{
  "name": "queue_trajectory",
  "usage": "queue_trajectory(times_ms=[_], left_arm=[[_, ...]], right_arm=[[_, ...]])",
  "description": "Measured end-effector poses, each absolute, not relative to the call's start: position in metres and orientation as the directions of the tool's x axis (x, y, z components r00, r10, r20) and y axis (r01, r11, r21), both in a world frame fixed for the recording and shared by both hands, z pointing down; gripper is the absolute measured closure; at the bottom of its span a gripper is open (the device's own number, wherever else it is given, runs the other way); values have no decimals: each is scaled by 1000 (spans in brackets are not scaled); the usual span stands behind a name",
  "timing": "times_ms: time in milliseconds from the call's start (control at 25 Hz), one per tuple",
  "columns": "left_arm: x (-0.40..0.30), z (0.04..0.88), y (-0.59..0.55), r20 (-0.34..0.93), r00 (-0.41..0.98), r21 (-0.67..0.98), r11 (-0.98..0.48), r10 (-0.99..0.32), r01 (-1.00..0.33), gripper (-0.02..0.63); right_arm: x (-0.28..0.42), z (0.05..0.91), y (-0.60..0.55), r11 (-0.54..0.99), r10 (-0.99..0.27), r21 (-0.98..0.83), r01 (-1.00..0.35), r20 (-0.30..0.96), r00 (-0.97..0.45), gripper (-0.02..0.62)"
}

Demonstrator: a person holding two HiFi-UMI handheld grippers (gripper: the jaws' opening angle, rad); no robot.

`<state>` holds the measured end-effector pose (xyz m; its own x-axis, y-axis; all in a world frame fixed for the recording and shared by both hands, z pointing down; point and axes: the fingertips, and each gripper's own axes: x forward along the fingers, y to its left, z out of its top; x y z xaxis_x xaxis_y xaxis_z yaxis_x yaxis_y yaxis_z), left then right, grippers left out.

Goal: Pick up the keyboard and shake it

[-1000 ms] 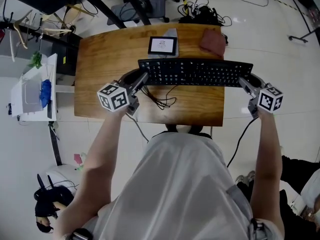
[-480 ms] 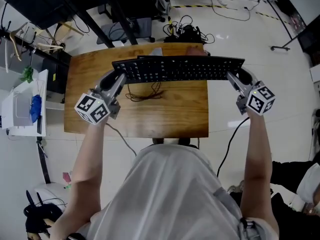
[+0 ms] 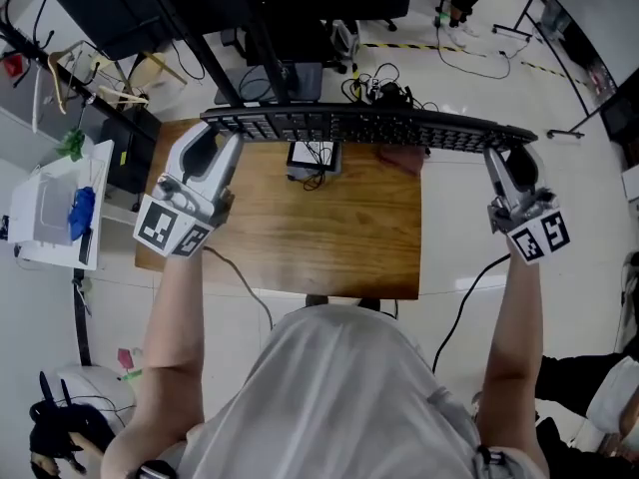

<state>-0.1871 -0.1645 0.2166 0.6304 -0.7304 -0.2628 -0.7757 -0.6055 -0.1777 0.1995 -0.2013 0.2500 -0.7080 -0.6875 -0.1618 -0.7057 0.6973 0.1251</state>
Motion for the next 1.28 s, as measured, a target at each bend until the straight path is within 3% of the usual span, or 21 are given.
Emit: queue_trajectory(times_ms=[360,680,1000,1280], left_arm=[[-158,113,-104,-410,662,-322,-579,-627,-749,483],[-162,118,-104,-401,644,-333,-552,-651,-765,483],[-175,128,-103,-382,623,-434,-462,-683,-773,483],[-190,143,-108,-318,596,-426,-450,-737,-784,480]], right_arm=[[205,182,-150,647,-637,263,-716,-329,-697,413],[210,183,-155,655,-648,230,-720,-319,-691,411],[192,241,-181,731,-633,23,-681,-348,-692,411],[161,289,-191,776,-622,-112,-620,-301,-723,413]])
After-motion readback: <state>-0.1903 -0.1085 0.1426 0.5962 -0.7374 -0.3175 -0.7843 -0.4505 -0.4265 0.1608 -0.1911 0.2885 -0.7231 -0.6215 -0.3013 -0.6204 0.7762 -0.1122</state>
